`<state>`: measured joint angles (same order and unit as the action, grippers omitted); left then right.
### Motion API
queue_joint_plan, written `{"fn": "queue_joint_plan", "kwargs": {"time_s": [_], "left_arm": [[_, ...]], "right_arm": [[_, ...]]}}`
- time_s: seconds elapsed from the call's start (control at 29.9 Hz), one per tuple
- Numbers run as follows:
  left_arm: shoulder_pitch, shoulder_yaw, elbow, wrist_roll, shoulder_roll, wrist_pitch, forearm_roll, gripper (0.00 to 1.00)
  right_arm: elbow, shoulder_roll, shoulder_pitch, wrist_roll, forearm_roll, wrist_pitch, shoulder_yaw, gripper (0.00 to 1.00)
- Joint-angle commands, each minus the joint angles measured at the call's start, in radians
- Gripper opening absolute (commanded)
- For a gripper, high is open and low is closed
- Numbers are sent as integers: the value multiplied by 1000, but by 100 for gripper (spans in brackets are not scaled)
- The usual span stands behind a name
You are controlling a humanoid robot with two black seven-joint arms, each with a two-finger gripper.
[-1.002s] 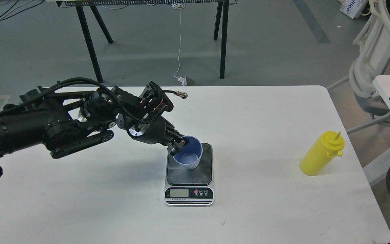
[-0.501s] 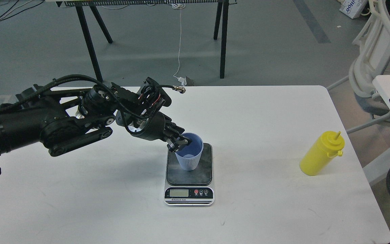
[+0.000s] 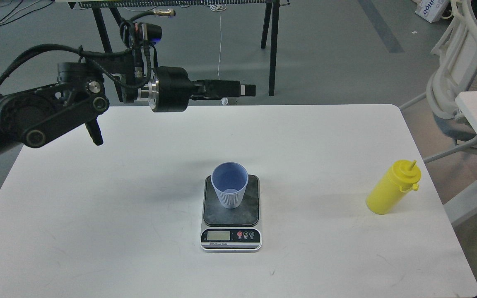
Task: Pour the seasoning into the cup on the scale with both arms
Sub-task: 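Withdraw the left arm up and away from the scale, then move the right gripper to the yellow squeeze bottle and grasp it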
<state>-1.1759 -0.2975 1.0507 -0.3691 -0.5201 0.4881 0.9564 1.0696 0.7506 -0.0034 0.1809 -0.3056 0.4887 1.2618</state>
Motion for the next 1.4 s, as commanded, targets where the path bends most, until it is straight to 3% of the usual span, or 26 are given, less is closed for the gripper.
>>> {"fn": "queue_joint_plan", "kwargs": {"time_s": [0.0,0.17,0.27,0.43,0.67,1.37], "left_arm": [[-1,-9,-101,1,6,1,-279,99],[5,-9,-124,6,-3,1,-614,99],[59,-25,-132,6,-11,1,-766,99],[209,-221,-193,10,-11,1,-939,99],[350,-423,-195,10,2,1,-959,99],[364,-434,-190,10,-12,1,-959,99]], "right_arm": [[114,-2,-168,0,-21,0,34,100],[210,-19,-341,-5,-236,0,24,100],[274,-89,-395,-3,-251,0,19,100],[325,-266,-431,0,-201,0,-39,100],[305,-343,-360,0,-118,0,-81,99],[52,-405,-127,-3,-109,0,-148,99]]}}
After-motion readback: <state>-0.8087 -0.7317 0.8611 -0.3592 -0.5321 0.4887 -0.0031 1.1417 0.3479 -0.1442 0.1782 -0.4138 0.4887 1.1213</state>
